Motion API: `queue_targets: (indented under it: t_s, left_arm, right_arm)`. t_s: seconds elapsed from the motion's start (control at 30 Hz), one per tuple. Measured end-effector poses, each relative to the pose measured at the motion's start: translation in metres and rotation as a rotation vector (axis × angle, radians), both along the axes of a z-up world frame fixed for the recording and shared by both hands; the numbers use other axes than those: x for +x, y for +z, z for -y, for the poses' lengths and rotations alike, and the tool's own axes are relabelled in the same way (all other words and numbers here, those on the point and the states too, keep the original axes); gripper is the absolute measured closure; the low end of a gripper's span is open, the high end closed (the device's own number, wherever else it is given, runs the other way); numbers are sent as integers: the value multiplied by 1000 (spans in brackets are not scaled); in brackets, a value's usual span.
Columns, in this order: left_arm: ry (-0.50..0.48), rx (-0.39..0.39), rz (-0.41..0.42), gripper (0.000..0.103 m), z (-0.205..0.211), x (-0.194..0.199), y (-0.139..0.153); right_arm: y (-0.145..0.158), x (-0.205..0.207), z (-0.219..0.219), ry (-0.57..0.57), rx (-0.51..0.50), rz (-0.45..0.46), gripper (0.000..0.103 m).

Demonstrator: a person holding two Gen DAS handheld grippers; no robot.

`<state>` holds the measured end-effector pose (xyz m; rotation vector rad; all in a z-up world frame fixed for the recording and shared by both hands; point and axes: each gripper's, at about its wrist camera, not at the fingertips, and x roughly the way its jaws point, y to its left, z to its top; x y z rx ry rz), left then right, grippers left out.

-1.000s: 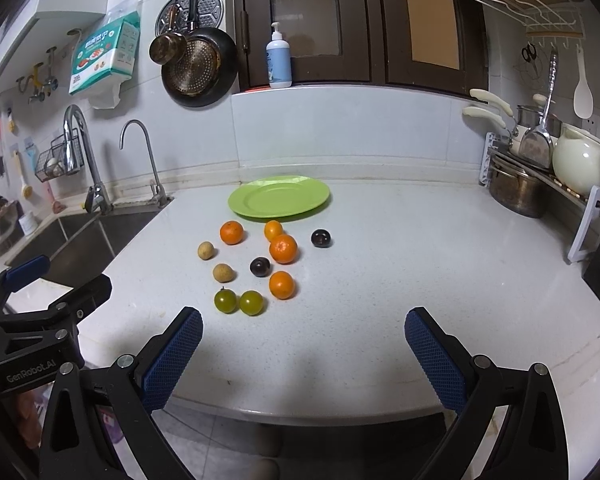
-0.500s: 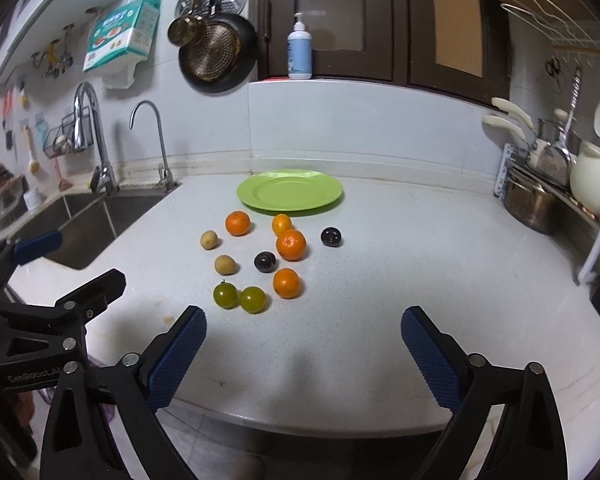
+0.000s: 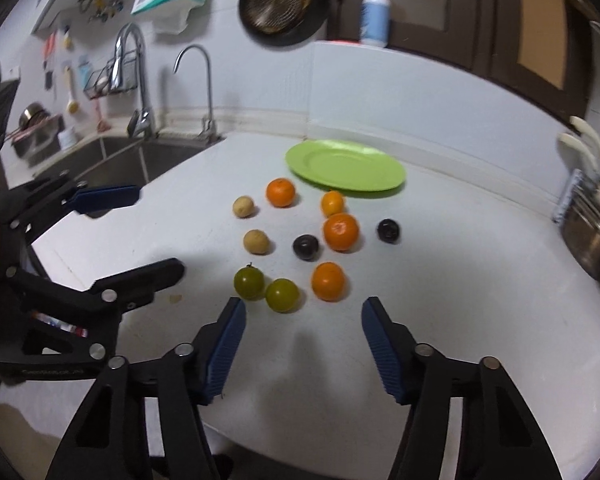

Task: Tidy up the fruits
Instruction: 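Grasp a small green fruit with the left gripper while the right gripper grasps another green fruit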

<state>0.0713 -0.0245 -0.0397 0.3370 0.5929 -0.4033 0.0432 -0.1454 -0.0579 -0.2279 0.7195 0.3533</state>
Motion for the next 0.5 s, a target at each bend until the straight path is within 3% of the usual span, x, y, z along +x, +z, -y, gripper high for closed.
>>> queue_targets:
  t_s: [0.27,0.5]
  left_arm:
    - [-123,18,-118,54,3,30,-20]
    - [-213,23,-202,60,9,47,-34]
  right_arm:
    - [-24,27,-12,65,-27,-96,62]
    - [-38,43,-18,88,-49,-152,63]
